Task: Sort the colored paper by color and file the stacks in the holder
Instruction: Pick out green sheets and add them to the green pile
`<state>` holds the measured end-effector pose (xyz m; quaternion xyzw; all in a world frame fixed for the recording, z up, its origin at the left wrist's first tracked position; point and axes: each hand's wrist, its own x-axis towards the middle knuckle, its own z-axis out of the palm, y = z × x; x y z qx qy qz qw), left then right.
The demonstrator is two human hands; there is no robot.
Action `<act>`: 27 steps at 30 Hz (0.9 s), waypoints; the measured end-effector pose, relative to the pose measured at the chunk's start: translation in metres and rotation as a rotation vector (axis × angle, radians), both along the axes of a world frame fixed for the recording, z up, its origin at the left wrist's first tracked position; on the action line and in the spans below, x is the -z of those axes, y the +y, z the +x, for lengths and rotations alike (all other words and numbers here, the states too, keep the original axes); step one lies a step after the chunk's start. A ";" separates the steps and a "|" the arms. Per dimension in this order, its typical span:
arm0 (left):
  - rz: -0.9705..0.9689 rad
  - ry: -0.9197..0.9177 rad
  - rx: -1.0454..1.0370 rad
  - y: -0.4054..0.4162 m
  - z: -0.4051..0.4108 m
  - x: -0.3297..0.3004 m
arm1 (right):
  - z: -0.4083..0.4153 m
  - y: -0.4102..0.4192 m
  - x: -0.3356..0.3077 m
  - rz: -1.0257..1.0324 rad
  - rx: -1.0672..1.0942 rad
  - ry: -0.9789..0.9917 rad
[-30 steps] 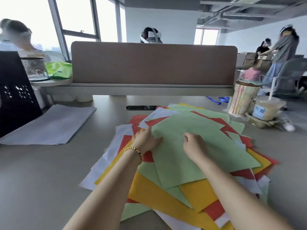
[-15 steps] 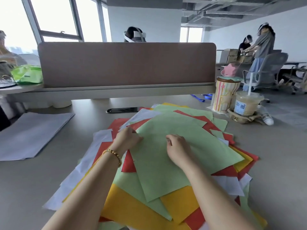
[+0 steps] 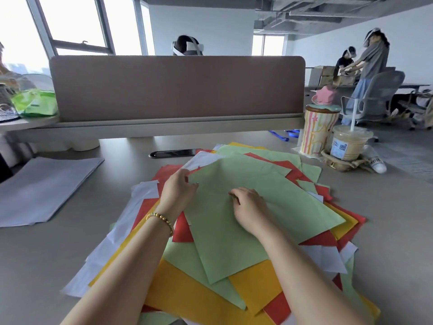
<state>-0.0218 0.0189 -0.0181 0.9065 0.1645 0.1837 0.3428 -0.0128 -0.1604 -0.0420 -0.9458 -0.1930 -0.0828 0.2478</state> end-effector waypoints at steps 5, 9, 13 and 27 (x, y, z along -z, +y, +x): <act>-0.027 0.065 0.081 0.000 -0.002 -0.004 | -0.001 0.001 -0.001 0.017 0.003 0.015; 0.200 0.082 0.025 -0.001 -0.014 -0.006 | -0.004 0.000 -0.004 0.073 0.001 0.022; 0.305 -0.241 -0.066 -0.001 -0.027 -0.014 | -0.005 -0.004 -0.011 0.100 0.051 0.019; -1.211 -0.354 -0.223 -0.003 -0.050 -0.002 | -0.008 -0.011 -0.030 0.495 0.294 0.221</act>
